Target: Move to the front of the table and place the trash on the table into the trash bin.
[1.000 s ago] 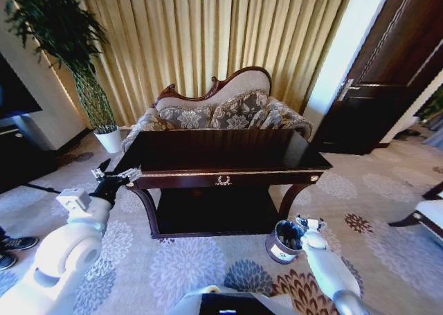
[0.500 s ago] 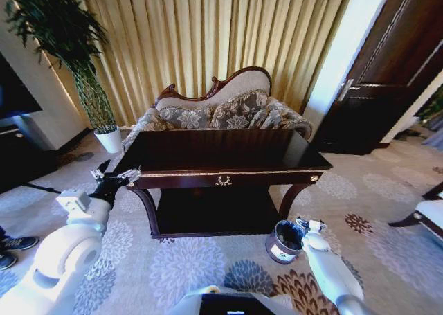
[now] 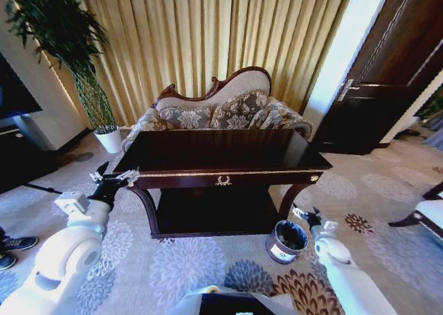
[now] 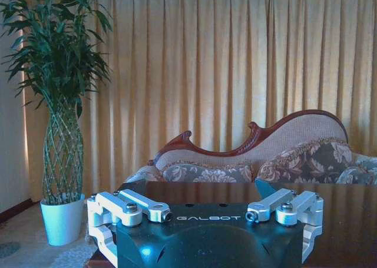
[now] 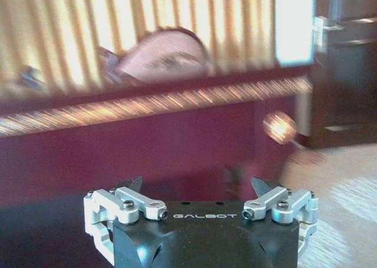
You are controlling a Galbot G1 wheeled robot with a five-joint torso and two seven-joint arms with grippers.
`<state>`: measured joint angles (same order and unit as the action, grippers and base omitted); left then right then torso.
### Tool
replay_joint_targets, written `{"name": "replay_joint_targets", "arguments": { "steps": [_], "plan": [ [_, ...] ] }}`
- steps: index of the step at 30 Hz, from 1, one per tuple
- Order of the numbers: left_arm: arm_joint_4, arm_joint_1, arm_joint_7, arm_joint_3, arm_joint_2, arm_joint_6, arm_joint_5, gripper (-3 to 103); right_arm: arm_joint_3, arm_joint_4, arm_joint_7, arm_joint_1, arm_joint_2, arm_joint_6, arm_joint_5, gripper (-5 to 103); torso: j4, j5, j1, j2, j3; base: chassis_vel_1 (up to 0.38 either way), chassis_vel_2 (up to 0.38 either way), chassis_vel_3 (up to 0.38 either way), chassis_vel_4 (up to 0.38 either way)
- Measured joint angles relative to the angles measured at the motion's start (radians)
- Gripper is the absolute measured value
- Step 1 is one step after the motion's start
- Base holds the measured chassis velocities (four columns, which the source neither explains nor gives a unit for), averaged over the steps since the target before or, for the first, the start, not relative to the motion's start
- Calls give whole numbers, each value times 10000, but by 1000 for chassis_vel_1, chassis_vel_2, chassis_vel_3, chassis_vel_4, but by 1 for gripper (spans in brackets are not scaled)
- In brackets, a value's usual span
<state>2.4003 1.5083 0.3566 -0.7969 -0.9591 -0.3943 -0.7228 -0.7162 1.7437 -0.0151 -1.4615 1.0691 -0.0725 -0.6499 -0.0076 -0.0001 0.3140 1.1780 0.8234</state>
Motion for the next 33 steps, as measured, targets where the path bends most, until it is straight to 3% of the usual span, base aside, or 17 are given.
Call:
{"name": "replay_joint_targets", "arguments": {
  "steps": [5, 12, 33],
  "plan": [
    [-63, -5, -4, 39, -74, 3, 104, 100, -335, 3717, -801, -1055, -128, -1006, -198, 100, 1, -3, -1, 2, -1, 0, 0, 0, 0],
    [105, 76, -36, 80, -148, -11, 131, 100, -258, 5846, -1460, -1168, -481, -1504, -373, 100, 3, 0, -1, 1, 0, 0, 0, 0, 0],
    [624, 278, -220, 203, -37, -91, 126, 100, -225, 5985, -1422, -1351, -611, -1605, -353, 100, 0, 1, 4, -2, 1, 48, -47, -49, 47]
  ]
}}
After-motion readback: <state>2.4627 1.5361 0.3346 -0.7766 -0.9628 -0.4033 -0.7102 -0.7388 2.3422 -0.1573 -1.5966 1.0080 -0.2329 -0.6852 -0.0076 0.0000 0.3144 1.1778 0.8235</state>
